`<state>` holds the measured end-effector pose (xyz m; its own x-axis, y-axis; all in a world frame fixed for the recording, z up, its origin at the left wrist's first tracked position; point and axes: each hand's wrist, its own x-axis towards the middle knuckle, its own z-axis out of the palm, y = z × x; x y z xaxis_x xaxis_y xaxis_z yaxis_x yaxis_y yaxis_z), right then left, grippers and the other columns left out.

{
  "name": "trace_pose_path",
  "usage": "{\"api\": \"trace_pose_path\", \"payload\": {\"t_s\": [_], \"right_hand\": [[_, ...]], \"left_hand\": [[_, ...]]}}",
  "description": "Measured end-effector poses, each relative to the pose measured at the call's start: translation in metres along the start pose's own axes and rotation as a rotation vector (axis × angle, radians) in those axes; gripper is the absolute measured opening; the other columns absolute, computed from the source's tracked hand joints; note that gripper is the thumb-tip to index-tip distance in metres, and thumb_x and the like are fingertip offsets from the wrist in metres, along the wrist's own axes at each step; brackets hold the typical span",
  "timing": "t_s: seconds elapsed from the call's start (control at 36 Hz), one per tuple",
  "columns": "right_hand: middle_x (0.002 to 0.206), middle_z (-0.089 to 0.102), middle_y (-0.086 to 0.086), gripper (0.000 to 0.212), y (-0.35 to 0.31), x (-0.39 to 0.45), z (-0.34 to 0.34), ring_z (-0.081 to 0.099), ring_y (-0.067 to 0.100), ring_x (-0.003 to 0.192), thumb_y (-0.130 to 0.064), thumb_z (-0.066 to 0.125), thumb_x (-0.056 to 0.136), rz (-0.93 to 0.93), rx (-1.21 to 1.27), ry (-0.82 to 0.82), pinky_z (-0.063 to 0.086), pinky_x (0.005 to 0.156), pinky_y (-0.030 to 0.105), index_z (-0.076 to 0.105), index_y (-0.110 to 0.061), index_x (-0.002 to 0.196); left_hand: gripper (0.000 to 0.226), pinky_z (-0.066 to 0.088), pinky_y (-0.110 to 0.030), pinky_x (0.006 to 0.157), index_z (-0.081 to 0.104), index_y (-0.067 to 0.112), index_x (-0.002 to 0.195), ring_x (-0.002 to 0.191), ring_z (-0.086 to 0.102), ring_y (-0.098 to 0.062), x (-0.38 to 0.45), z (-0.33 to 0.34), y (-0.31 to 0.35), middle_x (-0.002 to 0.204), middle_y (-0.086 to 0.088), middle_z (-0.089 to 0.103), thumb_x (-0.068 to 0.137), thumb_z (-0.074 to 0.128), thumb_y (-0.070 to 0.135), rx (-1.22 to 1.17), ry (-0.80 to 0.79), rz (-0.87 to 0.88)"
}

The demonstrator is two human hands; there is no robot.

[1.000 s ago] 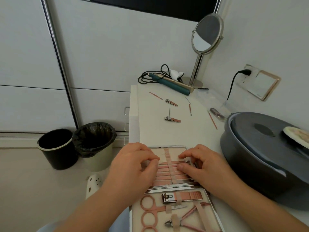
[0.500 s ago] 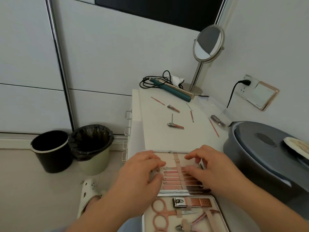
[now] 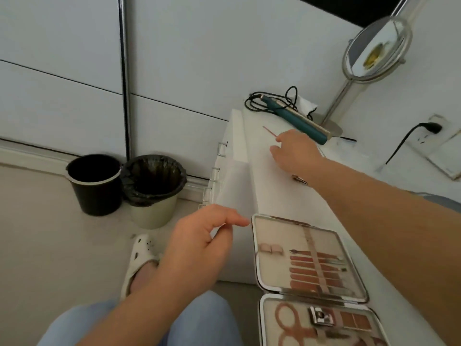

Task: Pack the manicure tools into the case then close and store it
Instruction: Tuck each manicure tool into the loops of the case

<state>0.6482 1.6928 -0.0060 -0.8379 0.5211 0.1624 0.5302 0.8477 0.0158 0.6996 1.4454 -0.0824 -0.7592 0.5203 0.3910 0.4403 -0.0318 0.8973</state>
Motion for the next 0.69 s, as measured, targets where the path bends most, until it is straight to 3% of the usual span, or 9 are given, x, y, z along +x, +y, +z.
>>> {"api": "trace_pose_path", "payload": {"t_s": [0.08,0.17,0.28,0.39,0.47,0.58,0.69], "right_hand": [[0.119,0.054,0.010,0.039,-0.003,0.026,0.006,0.052,0.028,0.103,-0.034,0.038,0.091,0.059,-0.052,-0.070,0.039,0.077,0.035,0.051,-0.010,0.119],[0.125,0.052,0.009,0.044,-0.005,0.043,0.013,0.049,0.029,0.111,-0.039,0.033,0.092,0.120,-0.085,-0.140,0.037,0.087,0.038,0.046,-0.011,0.124],[0.133,0.048,0.009,0.049,-0.004,0.056,0.020,0.043,0.030,0.120,-0.041,0.028,0.093,0.186,-0.127,-0.227,0.028,0.101,0.044,0.045,-0.013,0.129],[0.117,0.057,0.007,0.043,-0.005,0.064,0.022,0.048,0.026,0.101,-0.041,0.031,0.091,0.179,-0.167,-0.172,0.029,0.097,0.043,0.054,-0.014,0.116],[0.102,0.058,0.005,0.038,-0.004,0.066,0.019,0.044,0.022,0.086,-0.037,0.035,0.091,0.134,-0.223,-0.110,0.032,0.084,0.038,0.058,-0.014,0.110],[0.105,0.062,0.005,0.028,-0.002,0.068,0.017,0.056,0.025,0.094,-0.019,0.043,0.088,0.016,-0.284,-0.017,0.036,0.082,0.035,0.062,-0.017,0.108],[0.101,0.064,0.006,0.026,-0.003,0.070,0.015,0.060,0.025,0.088,-0.008,0.050,0.083,0.026,-0.318,0.037,0.043,0.080,0.035,0.063,-0.016,0.104]], "left_hand": [[0.031,0.046,-0.016,0.066,0.064,0.046,0.087,0.077,0.062,-0.016,0.003,-0.008,-0.011,0.096,0.028,0.061,0.078,0.051,0.019,-0.003,0.006,-0.057],[0.028,0.038,-0.005,0.081,0.061,0.046,0.094,0.097,0.056,0.005,0.015,-0.009,-0.010,0.105,0.032,0.057,0.077,0.053,0.026,0.019,-0.041,-0.013],[0.033,0.029,-0.005,0.096,0.061,0.039,0.104,0.113,0.043,0.011,0.035,0.000,-0.005,0.110,0.028,0.058,0.075,0.049,0.046,0.071,-0.208,0.084],[0.040,0.015,0.001,0.094,0.062,0.034,0.110,0.119,0.029,0.008,0.046,0.018,-0.005,0.123,0.018,0.056,0.075,0.045,0.045,0.201,-0.325,0.142],[0.039,0.012,0.005,0.089,0.065,0.030,0.107,0.115,0.035,0.004,0.048,0.025,-0.009,0.118,0.015,0.059,0.075,0.045,0.040,0.223,-0.327,0.154],[0.040,0.017,0.000,0.093,0.064,0.031,0.107,0.115,0.038,0.006,0.046,0.025,-0.013,0.121,0.020,0.056,0.075,0.042,0.043,0.202,-0.318,0.107],[0.040,0.030,-0.018,0.101,0.063,0.033,0.106,0.113,0.042,0.008,0.042,0.025,-0.011,0.124,0.024,0.052,0.077,0.040,0.044,0.184,-0.325,0.057]]}}
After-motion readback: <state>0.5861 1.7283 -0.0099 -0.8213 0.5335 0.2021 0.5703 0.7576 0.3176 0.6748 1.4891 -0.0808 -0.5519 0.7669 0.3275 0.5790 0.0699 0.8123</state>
